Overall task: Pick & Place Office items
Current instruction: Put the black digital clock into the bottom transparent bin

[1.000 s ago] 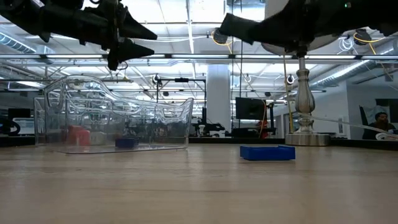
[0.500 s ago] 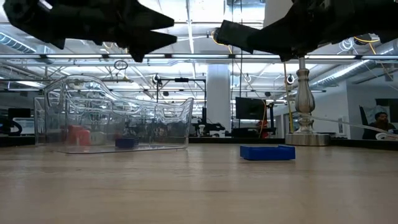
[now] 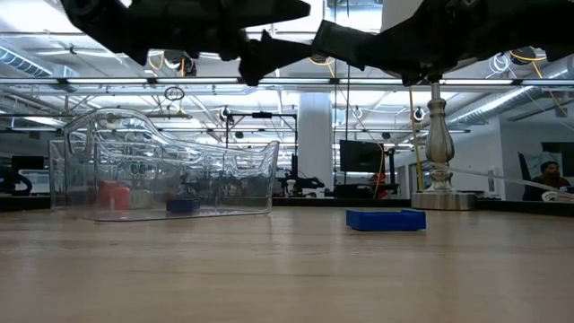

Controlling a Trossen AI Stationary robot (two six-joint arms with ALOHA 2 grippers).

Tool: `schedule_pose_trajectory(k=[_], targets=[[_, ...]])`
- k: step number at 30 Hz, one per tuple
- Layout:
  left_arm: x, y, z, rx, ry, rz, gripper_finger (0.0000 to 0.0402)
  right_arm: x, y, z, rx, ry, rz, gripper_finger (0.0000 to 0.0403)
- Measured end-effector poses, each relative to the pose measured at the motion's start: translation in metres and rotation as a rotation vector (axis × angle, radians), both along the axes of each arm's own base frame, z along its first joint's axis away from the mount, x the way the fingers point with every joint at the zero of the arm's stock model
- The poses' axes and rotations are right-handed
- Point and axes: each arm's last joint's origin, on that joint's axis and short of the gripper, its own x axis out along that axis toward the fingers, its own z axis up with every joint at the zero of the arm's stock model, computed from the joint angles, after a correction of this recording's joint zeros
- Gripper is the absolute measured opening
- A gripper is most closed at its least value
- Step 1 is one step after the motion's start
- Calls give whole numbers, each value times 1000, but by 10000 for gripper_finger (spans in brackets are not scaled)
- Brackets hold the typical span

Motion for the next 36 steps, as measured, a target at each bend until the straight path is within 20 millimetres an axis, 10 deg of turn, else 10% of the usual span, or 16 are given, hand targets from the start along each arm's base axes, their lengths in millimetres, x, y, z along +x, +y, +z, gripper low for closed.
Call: schedule_pose_trajectory(k=[21, 36], targets=[[28, -4, -3, 20, 4, -13, 304, 0, 1, -1, 8, 8, 22, 65], [28, -4, -4, 21, 7, -13, 211, 0, 1, -1, 8, 8, 22, 62]])
